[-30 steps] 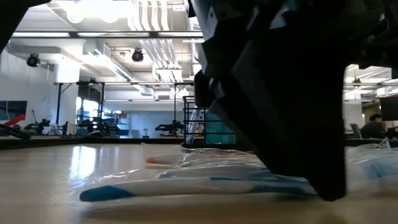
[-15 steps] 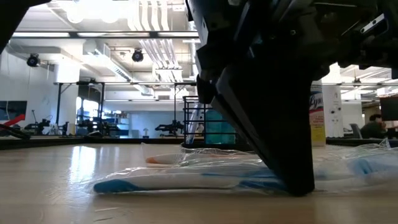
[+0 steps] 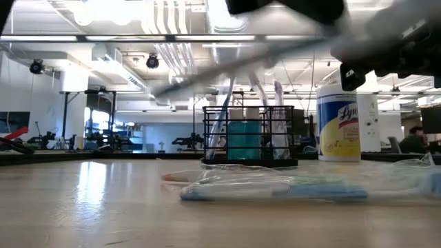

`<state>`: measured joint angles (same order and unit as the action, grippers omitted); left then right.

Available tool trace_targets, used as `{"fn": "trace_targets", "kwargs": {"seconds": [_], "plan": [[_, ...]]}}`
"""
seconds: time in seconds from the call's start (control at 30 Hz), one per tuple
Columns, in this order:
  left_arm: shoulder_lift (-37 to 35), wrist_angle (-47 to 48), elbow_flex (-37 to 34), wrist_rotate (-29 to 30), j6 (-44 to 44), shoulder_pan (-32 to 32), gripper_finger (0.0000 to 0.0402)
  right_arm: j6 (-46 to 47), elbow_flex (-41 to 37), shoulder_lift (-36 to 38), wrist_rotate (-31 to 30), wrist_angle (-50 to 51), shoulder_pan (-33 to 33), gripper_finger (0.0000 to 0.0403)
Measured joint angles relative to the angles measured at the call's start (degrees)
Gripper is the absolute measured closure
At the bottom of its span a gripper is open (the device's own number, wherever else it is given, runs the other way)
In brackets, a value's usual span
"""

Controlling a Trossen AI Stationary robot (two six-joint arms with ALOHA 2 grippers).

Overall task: Pick & Place toothbrushing station
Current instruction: Put the bottom blue toothbrush into the wire organizer

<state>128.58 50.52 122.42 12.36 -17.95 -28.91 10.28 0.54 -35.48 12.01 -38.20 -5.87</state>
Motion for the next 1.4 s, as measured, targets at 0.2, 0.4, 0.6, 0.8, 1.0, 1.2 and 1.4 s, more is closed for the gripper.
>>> {"fn": "trace_targets", "kwargs": {"seconds": [0.2, 0.4, 0.6, 0.8, 1.0, 1.2, 1.4], "plan": [[-19.79, -14.26, -20.7, 9.96, 4.73, -2.79, 0.04, 0.03, -0.01, -0.33, -0.02, 0.39, 0.0, 0.039], [-44.32, -44.31, -58.14, 14.95, 11.93, -5.89, 0.04, 0.1, 0.0, -0.68, -0.02, -0.15, 0.0, 0.039], [-62.59, -87.92, -94.7, 19.32, 13.37, -5.17, 0.04, -0.11, -0.02, -0.7, -0.04, -0.19, 1.19, 0.039], [-67.67, -112.71, -112.85, 19.66, 16.81, 0.1, 0.0401, -0.75, -0.01, -0.81, -0.32, -0.22, 3.04, 0.039], [-69.92, -112.35, -113.88, 7.21, 20.37, 12.33, 0.0401, -1.26, -0.02, -1.51, -4.88, -0.28, 4.87, 0.039], [-69.32, -107.29, -108.64, -13.23, 20.05, 26.74, 0.0401, -3.67, -0.02, -1.49, -5.07, -2.11, 4.9, 0.039], [-64.61, -103.02, -97.95, -24.47, 18.2, 35.15, 0.0401, -3.9, -0.01, -1.37, -5.07, -4.73, 4.9, 0.039]]}}
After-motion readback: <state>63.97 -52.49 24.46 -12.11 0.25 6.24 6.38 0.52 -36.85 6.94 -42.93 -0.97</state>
